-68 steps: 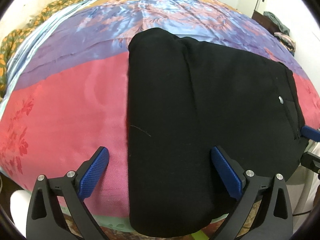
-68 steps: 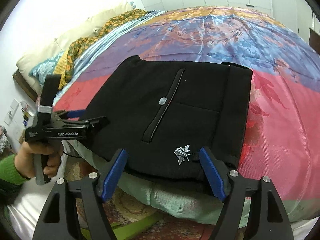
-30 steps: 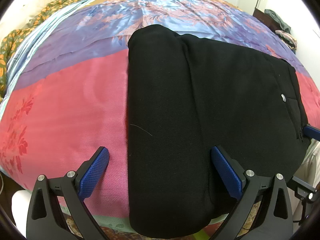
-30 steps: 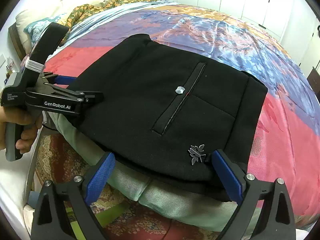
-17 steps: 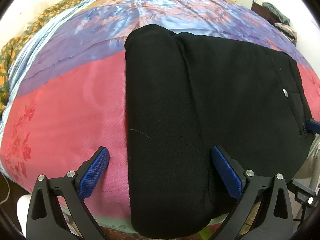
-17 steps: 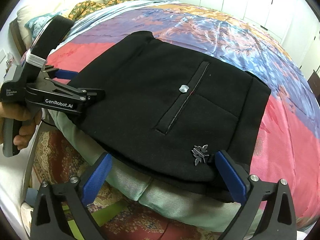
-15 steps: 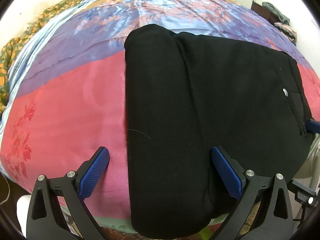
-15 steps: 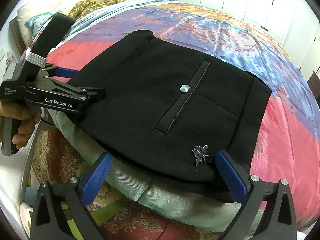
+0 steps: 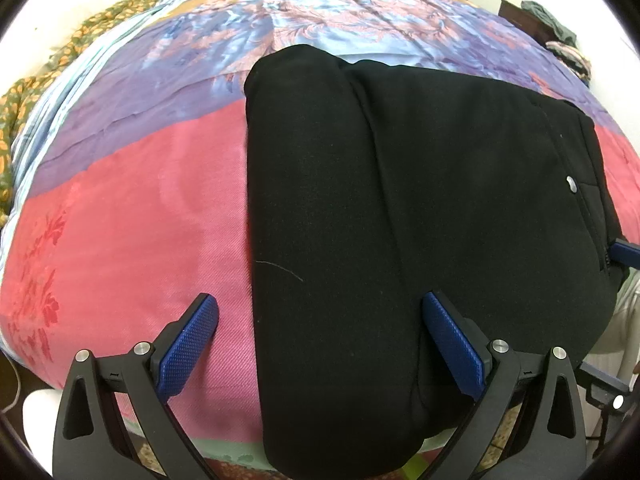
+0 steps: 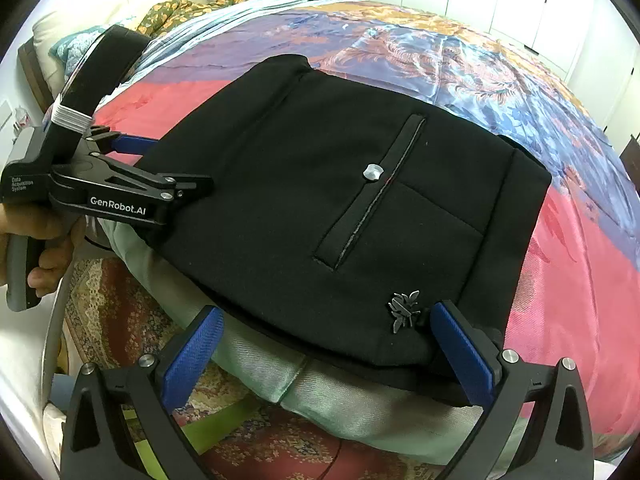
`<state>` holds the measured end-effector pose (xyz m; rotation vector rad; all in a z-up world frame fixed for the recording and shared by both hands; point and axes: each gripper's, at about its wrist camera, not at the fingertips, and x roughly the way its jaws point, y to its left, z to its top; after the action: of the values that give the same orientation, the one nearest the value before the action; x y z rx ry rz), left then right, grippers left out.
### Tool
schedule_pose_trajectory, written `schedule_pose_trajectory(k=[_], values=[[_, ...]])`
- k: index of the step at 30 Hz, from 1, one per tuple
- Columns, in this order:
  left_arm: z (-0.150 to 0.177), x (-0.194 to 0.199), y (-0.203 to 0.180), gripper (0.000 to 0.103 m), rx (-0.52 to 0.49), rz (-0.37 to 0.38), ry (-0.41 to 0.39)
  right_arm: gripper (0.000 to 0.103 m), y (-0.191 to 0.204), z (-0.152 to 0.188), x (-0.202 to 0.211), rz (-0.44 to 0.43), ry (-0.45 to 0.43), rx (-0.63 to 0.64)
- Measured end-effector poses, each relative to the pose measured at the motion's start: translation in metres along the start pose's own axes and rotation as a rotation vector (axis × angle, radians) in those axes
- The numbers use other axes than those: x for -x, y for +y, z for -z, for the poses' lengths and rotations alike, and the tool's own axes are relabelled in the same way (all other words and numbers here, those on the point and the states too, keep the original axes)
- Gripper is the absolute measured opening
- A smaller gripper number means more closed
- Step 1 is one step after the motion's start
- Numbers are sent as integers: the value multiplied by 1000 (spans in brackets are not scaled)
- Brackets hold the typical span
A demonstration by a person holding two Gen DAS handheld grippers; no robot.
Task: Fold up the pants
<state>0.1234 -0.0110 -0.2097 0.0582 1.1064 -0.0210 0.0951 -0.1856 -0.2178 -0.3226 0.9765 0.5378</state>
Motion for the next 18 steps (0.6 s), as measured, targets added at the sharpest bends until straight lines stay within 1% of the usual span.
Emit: schedule_pose_trajectory(k=[2,4,5,6,7,8,9,10,11,12,13,14,15,16,17,18], values=[[0,0,1,102,7,7,-1,103,3,0,-1,16,4,15],[0,2,10,102,42,47,4,103,5,-2,1,32,-1,28],[-2,4,17,102,66,91,21,103,4,-4,8,25,-20,24],[-6,7,27,99,101,159,54,103,0,-8,17,-7,-35,10],[-10,14,42,96,151,231,71,101,-11,-12,31,-80,-55,-37],[-13,24,57,96,193,277,52,98,-27,-14,47,-152,-87,-109],[-16,37,78,96,241,332,8,98,-50,-15,67,-210,-145,-206],[-17,44,92,96,266,367,-14,98,-67,-14,77,-235,-183,-267],[-19,47,104,96,285,397,-21,99,-96,-10,90,-277,-234,-374],[-20,48,117,96,303,434,-14,99,-128,-3,94,-334,-263,-491],[-20,44,126,96,320,474,4,99,-145,3,92,-372,-269,-558],[-20,39,131,96,330,502,27,99,-176,14,81,-455,-252,-684],[-20,32,133,96,333,529,58,99,-186,17,72,-494,-228,-730],[-17,24,130,96,325,559,93,99,-196,22,58,-548,-187,-767],[-16,16,126,96,313,578,120,98,-199,26,41,-601,-130,-774],[-14,10,119,96,297,590,146,98,-198,28,29,-620,-84,-768]])
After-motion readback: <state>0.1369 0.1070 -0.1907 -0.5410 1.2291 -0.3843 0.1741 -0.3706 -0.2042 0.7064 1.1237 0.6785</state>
